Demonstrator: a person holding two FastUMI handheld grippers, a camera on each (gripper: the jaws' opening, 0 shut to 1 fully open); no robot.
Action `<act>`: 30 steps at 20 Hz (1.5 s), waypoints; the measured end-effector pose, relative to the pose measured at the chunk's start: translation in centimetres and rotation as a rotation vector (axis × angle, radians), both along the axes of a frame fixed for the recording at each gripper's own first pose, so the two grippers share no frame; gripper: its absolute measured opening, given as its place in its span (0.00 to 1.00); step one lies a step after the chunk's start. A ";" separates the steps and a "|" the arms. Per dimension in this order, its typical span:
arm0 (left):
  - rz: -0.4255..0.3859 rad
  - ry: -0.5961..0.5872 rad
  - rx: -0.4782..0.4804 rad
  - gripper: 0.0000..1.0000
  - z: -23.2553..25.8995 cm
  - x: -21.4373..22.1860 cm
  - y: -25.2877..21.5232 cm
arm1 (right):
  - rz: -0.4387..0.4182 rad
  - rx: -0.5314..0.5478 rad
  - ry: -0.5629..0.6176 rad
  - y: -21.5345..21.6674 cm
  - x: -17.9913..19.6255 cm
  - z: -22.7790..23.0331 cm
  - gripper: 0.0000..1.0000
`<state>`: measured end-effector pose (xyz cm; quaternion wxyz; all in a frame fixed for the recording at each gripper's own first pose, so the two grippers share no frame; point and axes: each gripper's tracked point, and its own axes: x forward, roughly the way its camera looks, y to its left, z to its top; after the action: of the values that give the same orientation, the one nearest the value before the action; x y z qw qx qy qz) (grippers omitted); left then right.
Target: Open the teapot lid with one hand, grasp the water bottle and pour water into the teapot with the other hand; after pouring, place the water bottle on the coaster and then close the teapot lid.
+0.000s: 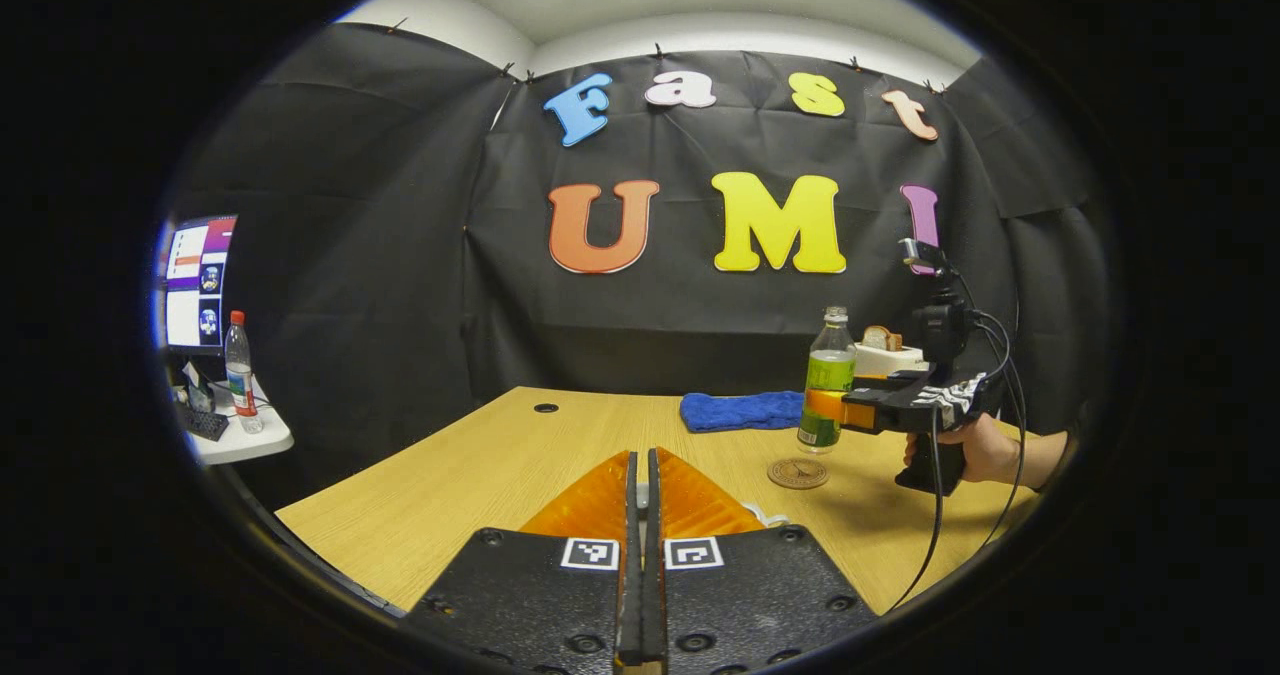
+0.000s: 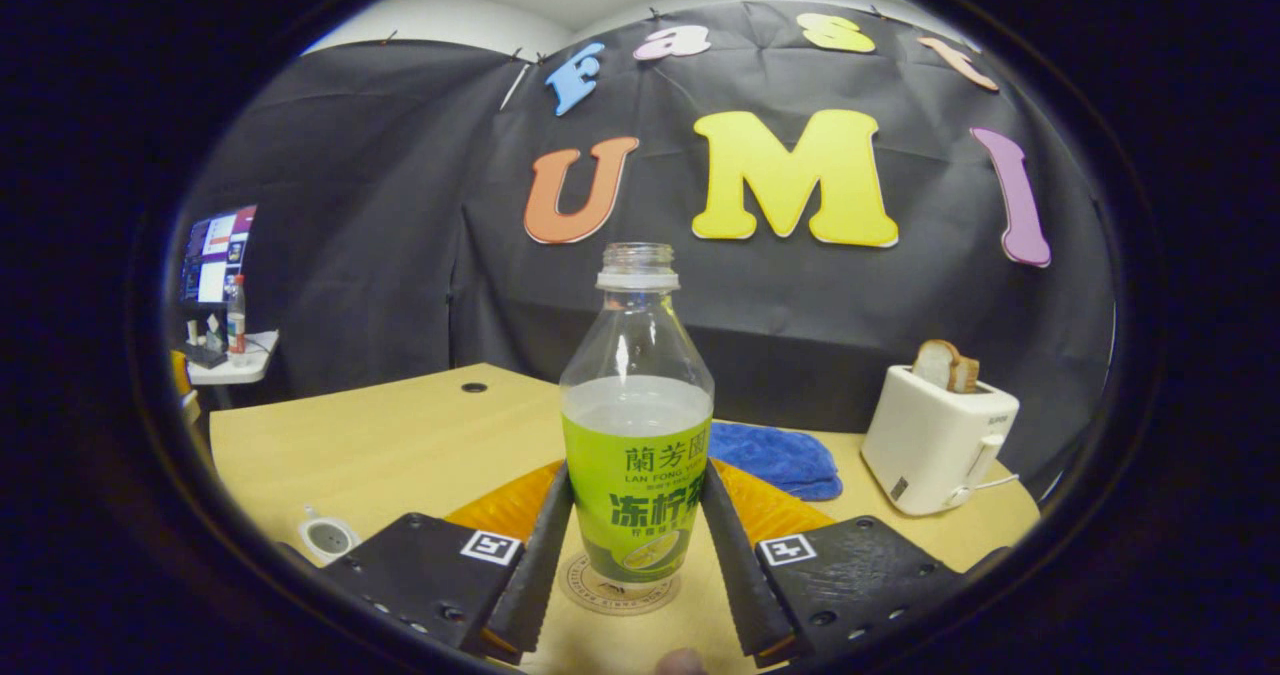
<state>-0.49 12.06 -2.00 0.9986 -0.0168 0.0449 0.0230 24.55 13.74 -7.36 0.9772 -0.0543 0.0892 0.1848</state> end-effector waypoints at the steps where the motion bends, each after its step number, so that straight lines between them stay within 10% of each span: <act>1: -0.001 -0.001 0.001 0.02 0.0 0.0 -0.1 | -0.002 0.000 0.008 0.1 0.3 -0.5 0.72; 14: 0.008 0.020 0.007 0.02 -0.9 0.2 0.3 | -0.014 0.004 0.059 0.7 1.6 -4.4 0.72; 20: -0.003 0.019 0.012 0.02 -0.9 0.6 -0.3 | -0.029 -0.007 0.053 0.6 1.2 -4.4 0.99; 30: -0.051 0.015 -0.009 0.03 -2.4 2.5 -4.4 | -0.068 0.030 0.008 -5.8 -7.4 -1.1 0.98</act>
<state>2.05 7.65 -4.40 0.9984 -0.0198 0.0530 -0.0024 17.18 7.94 -8.45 0.9833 -0.0358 0.0920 0.1531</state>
